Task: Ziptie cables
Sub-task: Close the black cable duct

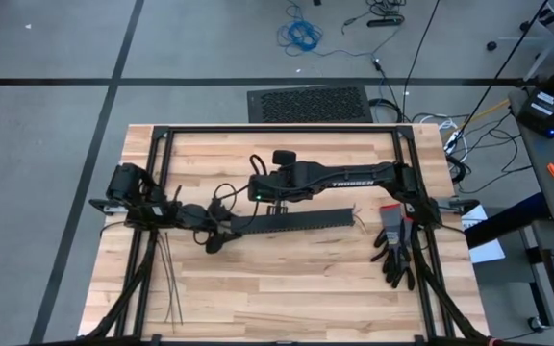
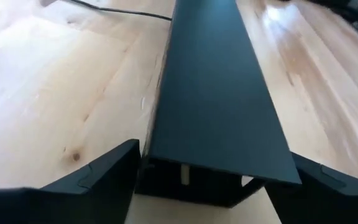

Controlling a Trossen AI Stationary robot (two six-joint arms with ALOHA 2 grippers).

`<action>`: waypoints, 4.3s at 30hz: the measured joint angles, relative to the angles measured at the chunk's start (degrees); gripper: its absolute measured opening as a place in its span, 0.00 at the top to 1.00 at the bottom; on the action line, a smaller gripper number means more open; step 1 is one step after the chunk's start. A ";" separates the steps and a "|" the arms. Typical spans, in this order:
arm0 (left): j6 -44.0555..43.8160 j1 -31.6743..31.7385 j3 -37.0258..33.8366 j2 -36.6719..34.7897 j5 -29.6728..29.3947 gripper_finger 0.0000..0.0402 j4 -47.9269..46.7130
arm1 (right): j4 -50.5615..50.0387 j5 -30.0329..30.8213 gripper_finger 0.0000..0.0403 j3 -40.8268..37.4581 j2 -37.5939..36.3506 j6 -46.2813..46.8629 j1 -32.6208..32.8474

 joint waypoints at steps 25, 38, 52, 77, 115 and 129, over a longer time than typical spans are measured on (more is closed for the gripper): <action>12.80 -0.22 -3.08 -9.98 -11.18 0.22 -0.43 | 1.05 8.53 1.00 -35.28 -24.94 26.69 3.34; 21.49 5.09 3.63 -18.70 -3.77 0.22 -7.74 | 22.18 7.66 1.00 -57.76 -34.93 36.24 9.53; 28.41 9.69 25.99 -19.44 1.70 0.22 -18.69 | 17.64 15.92 1.00 -80.64 -51.76 53.80 12.15; 22.13 12.87 52.30 0.20 2.28 0.22 -47.01 | 52.39 4.64 1.00 -111.01 -74.92 53.49 22.07; 26.77 10.45 52.27 -5.20 3.29 0.22 -53.25 | 32.93 8.83 0.93 -89.15 -59.42 39.45 15.15; 20.31 7.91 56.12 5.38 7.90 0.22 -42.04 | 76.12 -1.68 0.56 -113.39 -68.79 34.27 17.36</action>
